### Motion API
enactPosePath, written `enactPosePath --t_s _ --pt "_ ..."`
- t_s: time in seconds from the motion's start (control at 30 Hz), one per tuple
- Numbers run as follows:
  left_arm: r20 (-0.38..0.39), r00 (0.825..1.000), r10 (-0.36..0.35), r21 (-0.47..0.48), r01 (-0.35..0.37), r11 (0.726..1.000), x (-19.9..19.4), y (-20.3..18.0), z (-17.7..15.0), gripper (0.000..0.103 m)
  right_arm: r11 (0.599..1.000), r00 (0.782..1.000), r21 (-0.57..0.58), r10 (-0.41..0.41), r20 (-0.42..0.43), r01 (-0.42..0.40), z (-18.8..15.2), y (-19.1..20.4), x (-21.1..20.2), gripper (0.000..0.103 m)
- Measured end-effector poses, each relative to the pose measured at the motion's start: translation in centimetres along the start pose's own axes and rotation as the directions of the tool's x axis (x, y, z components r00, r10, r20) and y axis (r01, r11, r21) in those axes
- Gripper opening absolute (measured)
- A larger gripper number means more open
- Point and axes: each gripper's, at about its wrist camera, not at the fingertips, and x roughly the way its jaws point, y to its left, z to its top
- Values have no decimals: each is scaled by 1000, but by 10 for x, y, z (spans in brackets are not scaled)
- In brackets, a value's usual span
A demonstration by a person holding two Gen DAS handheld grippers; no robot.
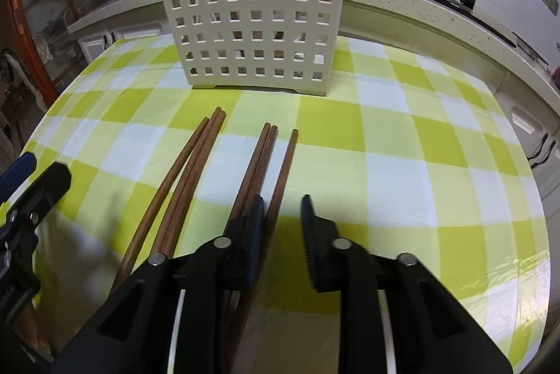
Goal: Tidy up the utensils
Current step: 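Lower the left gripper onto a brown chopstick and close while the right gripper grasps another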
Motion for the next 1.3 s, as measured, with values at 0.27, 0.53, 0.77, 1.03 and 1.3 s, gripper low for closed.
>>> enactPosePath --t_s 0.27,0.53,0.77,1.03,1.3 --pt "-120 990 -79 58 86 995 20 -22 4 77 999 999 26 30 20 -30 -11 -19 -7 6" --pt "-225 971 -80 95 104 990 54 -39 11 49 997 997 37 70 25 -70 -14 -24 -10 6" --pt "-241 966 -90 121 122 985 60 -51 12 44 994 995 50 93 26 -94 -14 -28 -10 6" --pt "-260 962 -82 162 127 979 70 -63 9 35 992 993 63 111 27 -113 -14 -31 -9 6" --pt "-273 957 -95 170 145 975 75 -61 14 13 997 997 -7 83 2 -83 -7 -22 -6 6"
